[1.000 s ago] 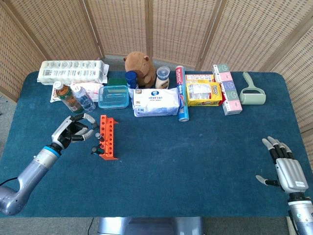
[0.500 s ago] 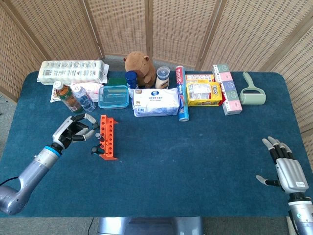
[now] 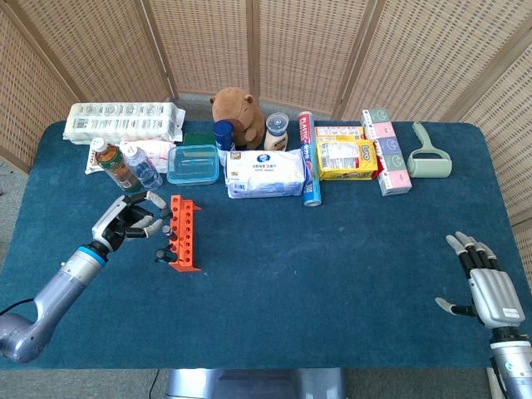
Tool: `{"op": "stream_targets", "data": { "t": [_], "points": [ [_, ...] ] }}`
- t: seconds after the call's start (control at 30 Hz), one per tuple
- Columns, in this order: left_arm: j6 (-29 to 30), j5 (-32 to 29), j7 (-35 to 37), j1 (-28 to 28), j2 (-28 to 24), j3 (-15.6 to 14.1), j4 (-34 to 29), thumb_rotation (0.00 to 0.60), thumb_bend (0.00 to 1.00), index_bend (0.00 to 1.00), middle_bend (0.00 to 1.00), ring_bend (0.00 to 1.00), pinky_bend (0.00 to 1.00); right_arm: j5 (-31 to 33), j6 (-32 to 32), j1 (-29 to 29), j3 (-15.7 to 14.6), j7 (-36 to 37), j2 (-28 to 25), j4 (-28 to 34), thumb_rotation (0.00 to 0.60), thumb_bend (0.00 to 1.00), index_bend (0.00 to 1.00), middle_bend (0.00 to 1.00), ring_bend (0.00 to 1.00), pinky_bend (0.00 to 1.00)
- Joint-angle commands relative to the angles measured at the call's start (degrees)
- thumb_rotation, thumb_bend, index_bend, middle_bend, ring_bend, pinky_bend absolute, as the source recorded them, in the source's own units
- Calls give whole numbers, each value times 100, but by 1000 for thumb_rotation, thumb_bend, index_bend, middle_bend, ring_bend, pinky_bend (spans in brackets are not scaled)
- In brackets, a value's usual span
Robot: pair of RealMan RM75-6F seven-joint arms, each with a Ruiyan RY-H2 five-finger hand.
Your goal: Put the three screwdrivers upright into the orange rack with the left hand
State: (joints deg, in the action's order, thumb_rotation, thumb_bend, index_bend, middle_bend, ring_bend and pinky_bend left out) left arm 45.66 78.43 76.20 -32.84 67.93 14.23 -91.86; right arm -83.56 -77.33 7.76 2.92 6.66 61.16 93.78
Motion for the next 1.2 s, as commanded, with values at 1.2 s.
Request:
{"op": "stream_targets", "data": {
  "t": [1.2],
  "points": [
    [61,130,600,-101,388,-152,580,600,379,687,1000,1000,1000,-2,-10,-7,10,70,-19,-22,600,21,0,32,15,9]
  ]
}}
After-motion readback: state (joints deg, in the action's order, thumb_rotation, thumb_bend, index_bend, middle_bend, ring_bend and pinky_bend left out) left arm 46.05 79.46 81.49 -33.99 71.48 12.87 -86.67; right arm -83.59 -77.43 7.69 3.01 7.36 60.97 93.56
